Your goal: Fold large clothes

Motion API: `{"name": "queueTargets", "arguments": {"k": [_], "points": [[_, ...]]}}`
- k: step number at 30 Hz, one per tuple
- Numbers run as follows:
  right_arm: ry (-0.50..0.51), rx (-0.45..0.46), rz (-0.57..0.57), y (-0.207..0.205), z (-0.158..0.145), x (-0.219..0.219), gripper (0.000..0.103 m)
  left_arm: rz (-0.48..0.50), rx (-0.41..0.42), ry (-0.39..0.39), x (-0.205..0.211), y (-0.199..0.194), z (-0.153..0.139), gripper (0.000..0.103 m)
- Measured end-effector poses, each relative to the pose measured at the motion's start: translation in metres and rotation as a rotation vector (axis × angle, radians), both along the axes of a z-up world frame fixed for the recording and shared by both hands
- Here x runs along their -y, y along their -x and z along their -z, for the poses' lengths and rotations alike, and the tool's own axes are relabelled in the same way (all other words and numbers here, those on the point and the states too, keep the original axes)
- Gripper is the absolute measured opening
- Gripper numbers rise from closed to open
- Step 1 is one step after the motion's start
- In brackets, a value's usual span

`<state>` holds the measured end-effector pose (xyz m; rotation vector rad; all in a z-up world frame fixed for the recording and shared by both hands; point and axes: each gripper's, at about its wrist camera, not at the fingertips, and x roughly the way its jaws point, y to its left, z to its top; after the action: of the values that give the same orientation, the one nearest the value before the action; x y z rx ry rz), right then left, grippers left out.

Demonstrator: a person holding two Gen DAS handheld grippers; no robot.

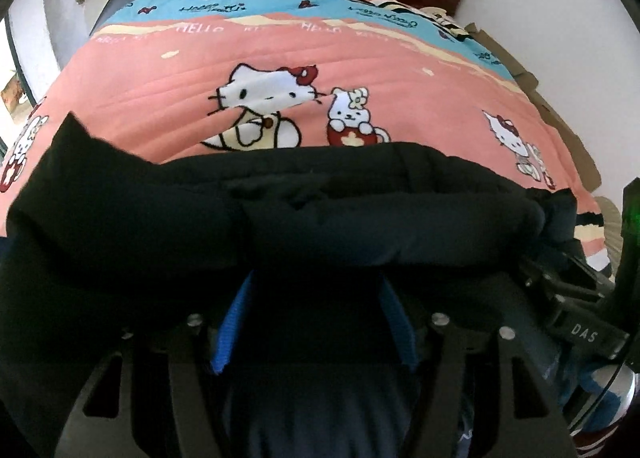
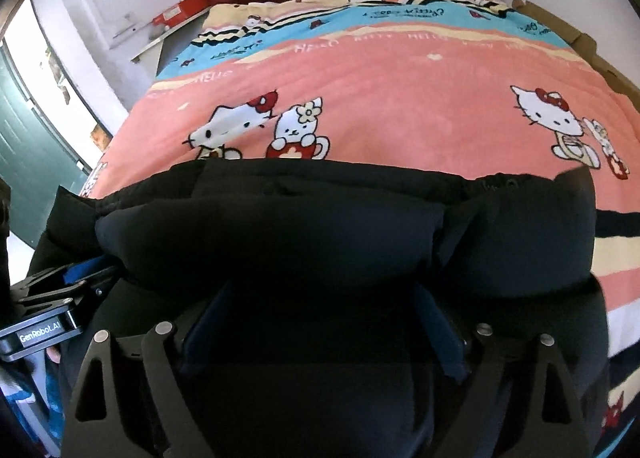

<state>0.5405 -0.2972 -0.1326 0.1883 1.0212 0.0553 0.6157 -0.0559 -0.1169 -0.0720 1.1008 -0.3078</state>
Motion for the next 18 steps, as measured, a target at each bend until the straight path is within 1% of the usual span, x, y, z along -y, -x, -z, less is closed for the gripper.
{"name": "queueTargets", "arguments": {"k": [3,13,18], "points": [[-0.014,-0.008,0.008,-0.006,0.008,0.003,0.089,-0.004,0.01,-0.01,0.004,-0.005,0.005,0.062],[-0.056,-0.019,0.025,-0.022,0.025,0.01,0.09,-0.011,0.011,0.001,0.004,-0.018,0.017,0.062],[-0.068,-0.023,0.032,-0.025,0.029,0.012,0.09,-0.009,-0.002,-0.025,0.008,-0.02,0.015,0.062]]}}
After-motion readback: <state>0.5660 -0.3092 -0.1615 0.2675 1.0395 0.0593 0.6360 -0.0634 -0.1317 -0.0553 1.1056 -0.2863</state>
